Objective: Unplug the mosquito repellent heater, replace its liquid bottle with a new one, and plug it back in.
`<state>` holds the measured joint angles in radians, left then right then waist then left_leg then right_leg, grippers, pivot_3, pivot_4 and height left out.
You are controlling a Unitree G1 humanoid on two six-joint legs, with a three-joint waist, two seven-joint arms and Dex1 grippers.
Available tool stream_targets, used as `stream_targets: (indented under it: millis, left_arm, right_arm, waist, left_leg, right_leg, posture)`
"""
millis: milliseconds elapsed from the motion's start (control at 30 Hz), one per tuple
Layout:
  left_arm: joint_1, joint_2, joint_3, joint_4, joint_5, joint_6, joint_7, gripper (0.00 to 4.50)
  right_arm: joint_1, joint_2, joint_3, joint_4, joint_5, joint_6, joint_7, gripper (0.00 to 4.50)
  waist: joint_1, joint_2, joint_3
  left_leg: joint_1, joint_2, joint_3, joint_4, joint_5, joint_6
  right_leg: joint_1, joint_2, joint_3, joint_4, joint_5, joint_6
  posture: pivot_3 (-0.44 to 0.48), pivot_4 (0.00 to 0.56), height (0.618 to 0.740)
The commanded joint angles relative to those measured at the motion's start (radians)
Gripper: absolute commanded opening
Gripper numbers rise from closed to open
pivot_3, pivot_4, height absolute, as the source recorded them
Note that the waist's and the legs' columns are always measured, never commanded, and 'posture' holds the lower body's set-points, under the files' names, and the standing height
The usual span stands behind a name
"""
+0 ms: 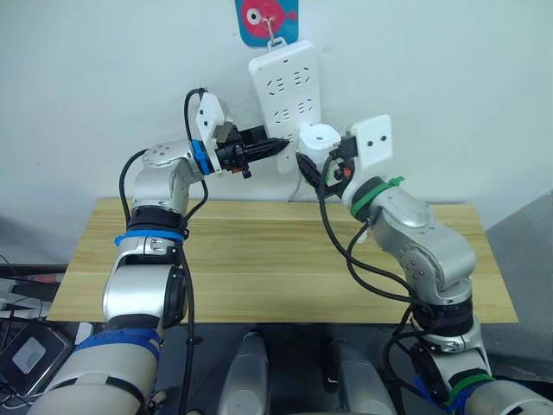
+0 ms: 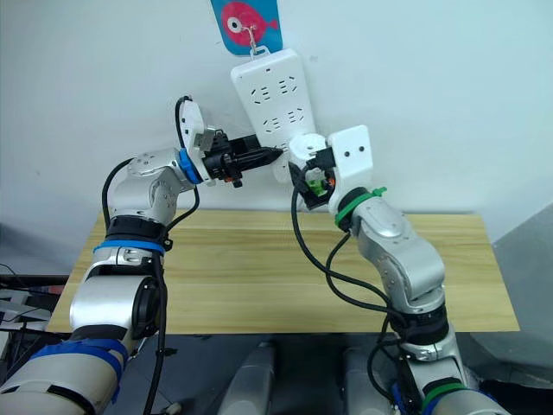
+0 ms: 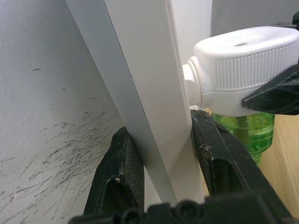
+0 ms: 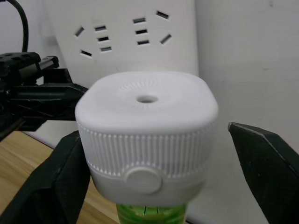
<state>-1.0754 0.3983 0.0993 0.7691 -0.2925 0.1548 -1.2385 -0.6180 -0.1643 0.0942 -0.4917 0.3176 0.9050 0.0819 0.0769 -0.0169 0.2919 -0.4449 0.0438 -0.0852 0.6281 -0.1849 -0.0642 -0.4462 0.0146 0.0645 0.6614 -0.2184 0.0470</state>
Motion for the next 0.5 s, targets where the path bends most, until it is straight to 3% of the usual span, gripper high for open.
stream_targets:
  millis: [33, 300, 400, 500]
  left_arm:
    - [-0.033, -0.011, -0.021, 0.009, 0.006, -0.034, -0.024, 1.3]
    - [-0.048, -0.006, -0.018, 0.064, 0.021, -0.081, -0.009, 1.3]
    - [-0.032, 0.016, -0.012, 0.075, 0.029, -0.098, 0.002, 2.2]
    - [-0.014, 0.045, -0.003, 0.059, 0.029, -0.093, 0.012, 3.12]
  right_arm:
    - [0.017, -0.014, -0.04, -0.118, 0.031, 0.045, 0.012, 4.47]
    - [0.102, -0.062, -0.105, -0.276, 0.15, 0.168, 0.081, 4.47]
    - [0.122, -0.073, -0.109, -0.269, 0.17, 0.153, 0.101, 4.5]
    - [0.122, -0.067, -0.101, -0.241, 0.169, 0.122, 0.111, 3.9]
  waist:
    - [0.001, 0.0, 0.0]
    - [0.001, 0.0, 0.0]
    - [-0.002, 0.0, 0.0]
    - [-0.011, 0.0, 0.0]
  left_leg:
    - [0.0, 0.0, 0.0, 0.0, 0.0, 0.0]
    - [0.0, 0.0, -0.001, 0.001, 0.0, 0.0]
    - [0.0, 0.0, -0.001, 0.001, 0.0, 0.0]
    - [0.0, 0.0, -0.001, 0.001, 0.0, 0.0]
  right_leg:
    - [0.0, 0.0, 0.0, 0.0, 0.0, 0.0]
    - [0.0, 0.0, 0.0, 0.0, 0.0, 0.0]
    - [0.0, 0.0, 0.0, 0.0, 0.0, 0.0]
    - [0.0, 0.0, 0.0, 0.001, 0.0, 0.0]
  posture:
    - [0.212, 0.248, 0.74]
    - [0.209, 0.236, 0.74]
    - [0.215, 0.231, 0.74]
    - [0.233, 0.225, 0.74]
